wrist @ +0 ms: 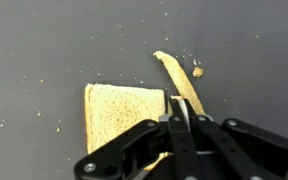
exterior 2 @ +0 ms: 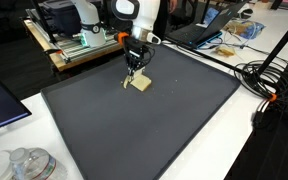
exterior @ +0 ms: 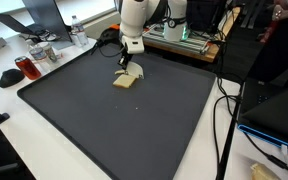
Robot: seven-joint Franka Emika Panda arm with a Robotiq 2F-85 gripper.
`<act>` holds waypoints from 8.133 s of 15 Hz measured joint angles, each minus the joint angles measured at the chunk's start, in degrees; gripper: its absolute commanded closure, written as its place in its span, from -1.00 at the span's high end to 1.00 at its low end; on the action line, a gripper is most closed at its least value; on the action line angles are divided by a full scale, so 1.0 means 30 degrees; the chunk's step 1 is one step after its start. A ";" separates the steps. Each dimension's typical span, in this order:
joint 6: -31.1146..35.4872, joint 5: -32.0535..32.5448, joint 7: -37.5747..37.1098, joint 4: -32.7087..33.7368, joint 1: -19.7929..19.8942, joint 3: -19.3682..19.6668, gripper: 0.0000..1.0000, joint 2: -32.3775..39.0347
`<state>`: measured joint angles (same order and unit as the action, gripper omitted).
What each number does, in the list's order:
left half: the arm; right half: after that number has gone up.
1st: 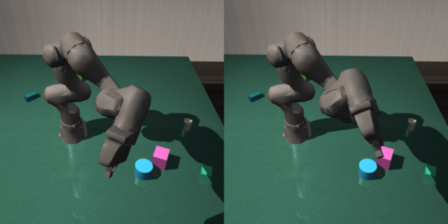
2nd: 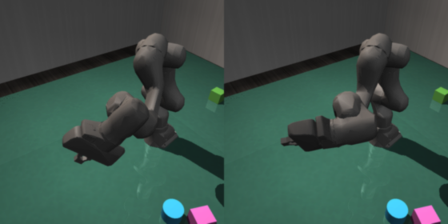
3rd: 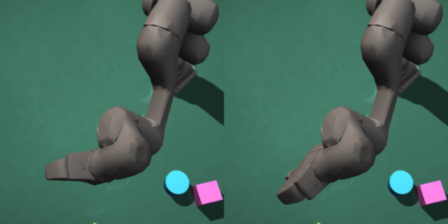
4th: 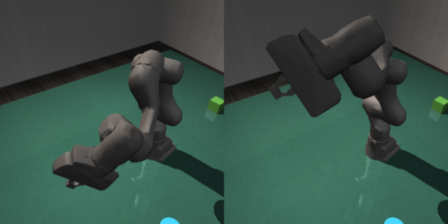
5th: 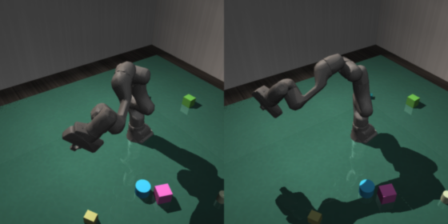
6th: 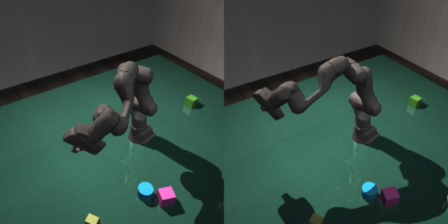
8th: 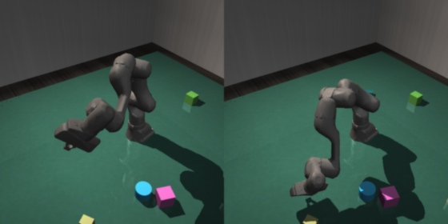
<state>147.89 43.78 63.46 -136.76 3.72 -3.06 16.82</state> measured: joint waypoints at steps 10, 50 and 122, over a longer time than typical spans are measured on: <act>-0.2812 -0.6208 0.1582 -0.0029 -0.0227 -0.0367 -0.98 -0.3466; -1.3746 -0.4412 -3.0945 0.4521 -0.5246 -0.4910 -0.98 -0.3978; -1.0845 -1.6359 -1.2375 1.1877 0.3200 0.0245 -0.98 0.3921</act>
<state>115.36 -5.30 26.34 -101.13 13.33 -2.33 28.58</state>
